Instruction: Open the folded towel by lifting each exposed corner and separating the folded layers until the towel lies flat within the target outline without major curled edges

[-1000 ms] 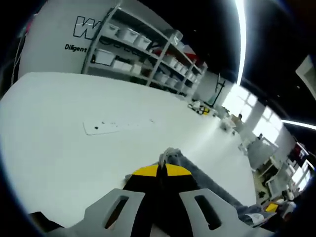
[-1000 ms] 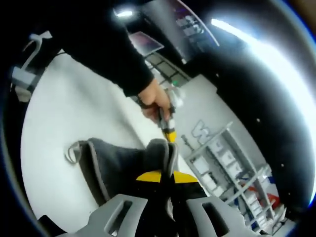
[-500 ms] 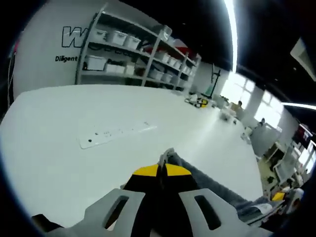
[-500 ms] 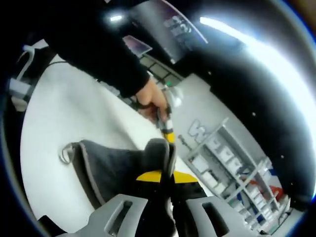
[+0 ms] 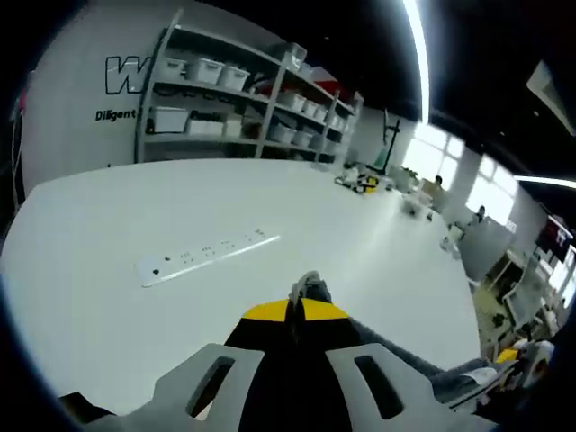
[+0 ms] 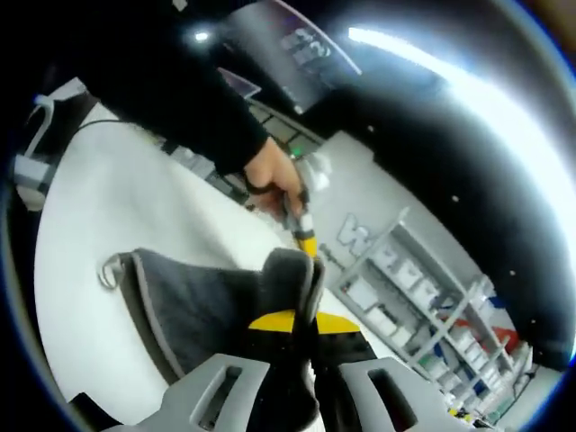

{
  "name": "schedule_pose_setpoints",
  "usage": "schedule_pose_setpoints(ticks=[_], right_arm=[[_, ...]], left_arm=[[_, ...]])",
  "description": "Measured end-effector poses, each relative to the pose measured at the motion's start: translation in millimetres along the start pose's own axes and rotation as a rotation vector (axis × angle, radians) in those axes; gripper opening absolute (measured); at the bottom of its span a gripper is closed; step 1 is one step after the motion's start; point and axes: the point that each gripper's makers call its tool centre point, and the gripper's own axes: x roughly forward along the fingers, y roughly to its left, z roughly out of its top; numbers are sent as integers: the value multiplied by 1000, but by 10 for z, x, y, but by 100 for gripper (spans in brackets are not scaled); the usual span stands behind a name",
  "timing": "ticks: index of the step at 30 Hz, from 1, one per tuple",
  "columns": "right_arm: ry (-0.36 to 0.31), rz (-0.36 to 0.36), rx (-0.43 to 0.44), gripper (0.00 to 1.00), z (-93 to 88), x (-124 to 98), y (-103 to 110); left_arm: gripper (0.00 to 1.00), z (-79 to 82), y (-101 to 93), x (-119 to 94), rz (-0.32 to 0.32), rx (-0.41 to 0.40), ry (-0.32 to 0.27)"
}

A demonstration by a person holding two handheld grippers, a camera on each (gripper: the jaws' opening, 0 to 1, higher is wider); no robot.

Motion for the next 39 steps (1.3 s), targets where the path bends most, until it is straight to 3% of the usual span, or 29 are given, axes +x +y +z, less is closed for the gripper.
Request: schedule_pose_setpoints(ticks=[10, 18, 30, 39], right_arm=[[0, -22, 25, 0, -57, -34, -138], [-11, -33, 62, 0, -89, -57, -221], [1, -78, 88, 0, -297, -141, -499], [-5, -91, 83, 0, -311, -161, -600]], left_arm=[[1, -21, 12, 54, 29, 24, 42], [1, 114, -154, 143, 33, 61, 56], [1, 226, -265, 351, 54, 93, 87], [1, 332, -368, 411, 43, 115, 88]])
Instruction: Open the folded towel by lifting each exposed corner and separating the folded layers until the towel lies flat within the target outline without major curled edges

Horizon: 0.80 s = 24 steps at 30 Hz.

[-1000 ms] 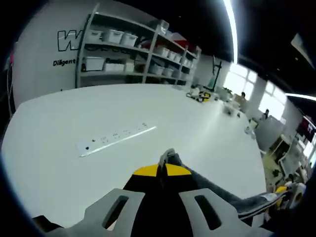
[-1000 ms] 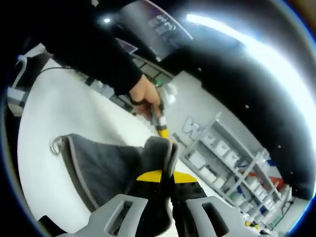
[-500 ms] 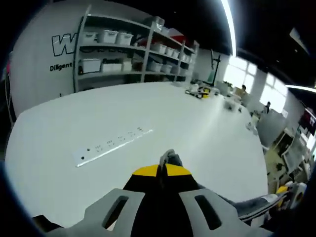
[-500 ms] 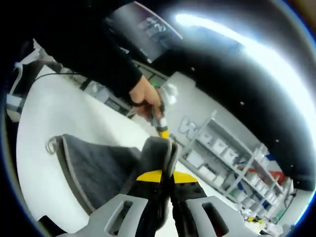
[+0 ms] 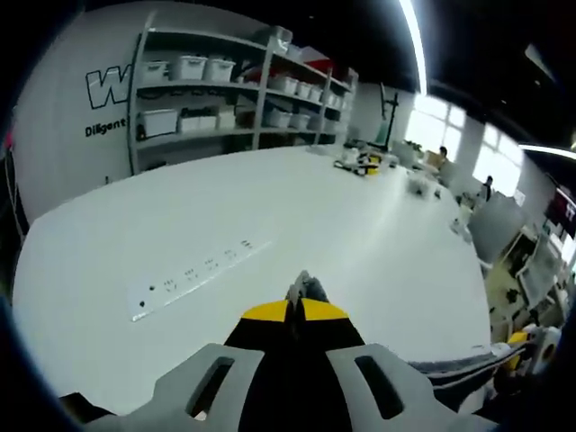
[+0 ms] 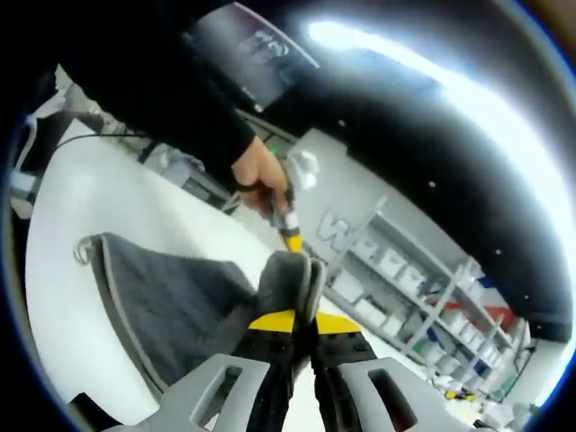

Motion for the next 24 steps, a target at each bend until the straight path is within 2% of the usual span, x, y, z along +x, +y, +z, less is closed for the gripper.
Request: schedule_pose_setpoints(ticks=[8, 19, 24], right_arm=[[-2, -20, -7, 0, -26, -16, -99], [2, -47, -11, 0, -74, -52, -277], [11, -56, -11, 0, -130, -71, -346]], left_arm=[[1, 134, -63, 56, 2, 26, 4], [1, 300, -258, 188, -13, 73, -2], [1, 410, -275, 235, 17, 92, -40]])
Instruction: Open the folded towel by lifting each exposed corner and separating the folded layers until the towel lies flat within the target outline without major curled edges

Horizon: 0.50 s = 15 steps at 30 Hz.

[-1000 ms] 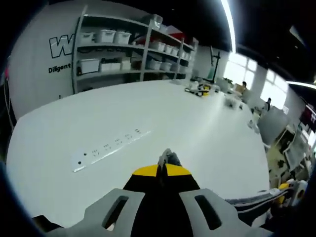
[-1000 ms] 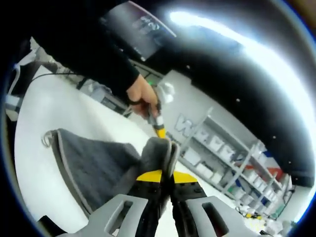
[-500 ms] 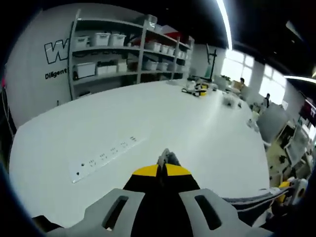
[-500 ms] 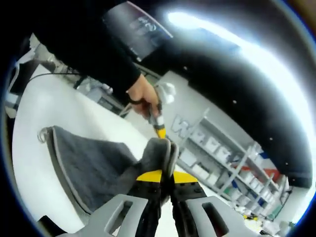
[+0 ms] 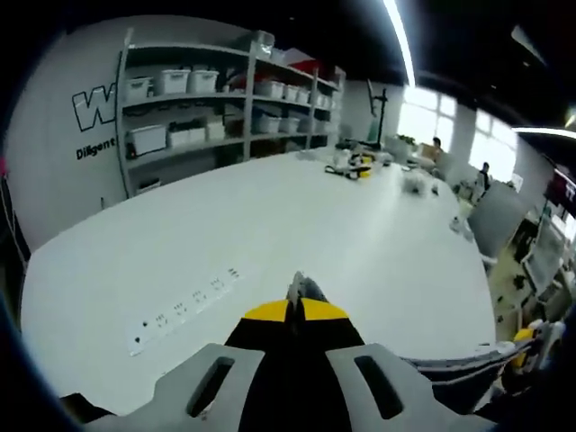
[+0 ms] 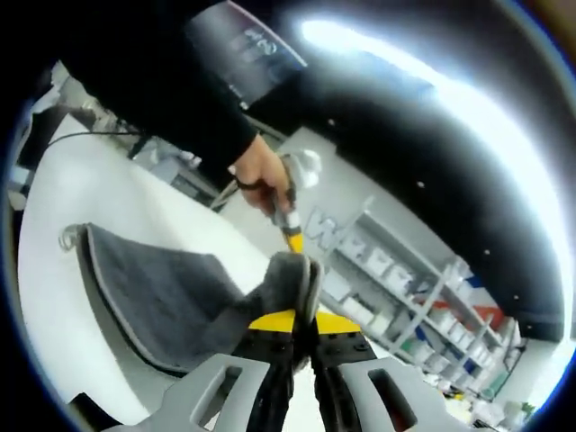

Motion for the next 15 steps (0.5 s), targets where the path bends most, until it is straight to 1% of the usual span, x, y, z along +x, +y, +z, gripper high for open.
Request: schedule_pose_setpoints(ticks=[2, 3, 15], right_arm=[[6, -3, 6, 0, -34, -9, -20], [9, -5, 9, 0, -47, -15, -26], [28, -18, 37, 0, -193, -86, -61]], left_arm=[[1, 13, -33, 39, -9, 0, -1], [1, 0, -50, 63, -15, 5, 10], [1, 52, -231, 243, -28, 34, 27]])
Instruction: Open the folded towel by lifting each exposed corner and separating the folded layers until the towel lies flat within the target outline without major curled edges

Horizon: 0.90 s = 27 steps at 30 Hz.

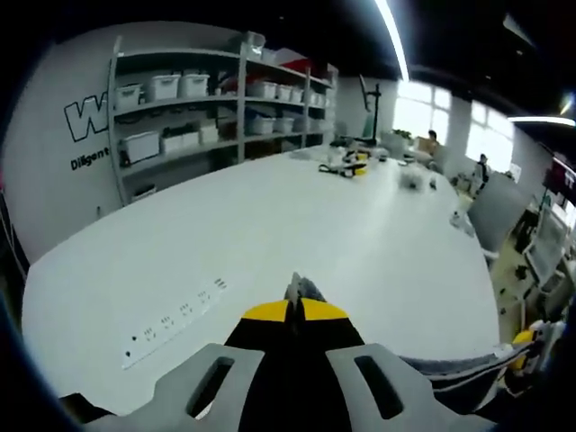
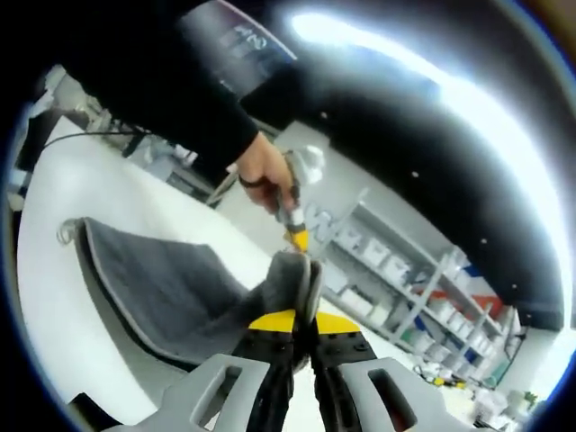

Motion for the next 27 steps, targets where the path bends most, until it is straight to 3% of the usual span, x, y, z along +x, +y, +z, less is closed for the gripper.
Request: schedule_pose_setpoints(ticks=[21, 27], right_arm=[[41, -4, 47, 0, -283, -105, 23], [59, -2, 64, 0, -389, -120, 46]], left_arm=[[1, -31, -190, 373, -26, 25, 44], [1, -114, -286, 500, -38, 27, 62]])
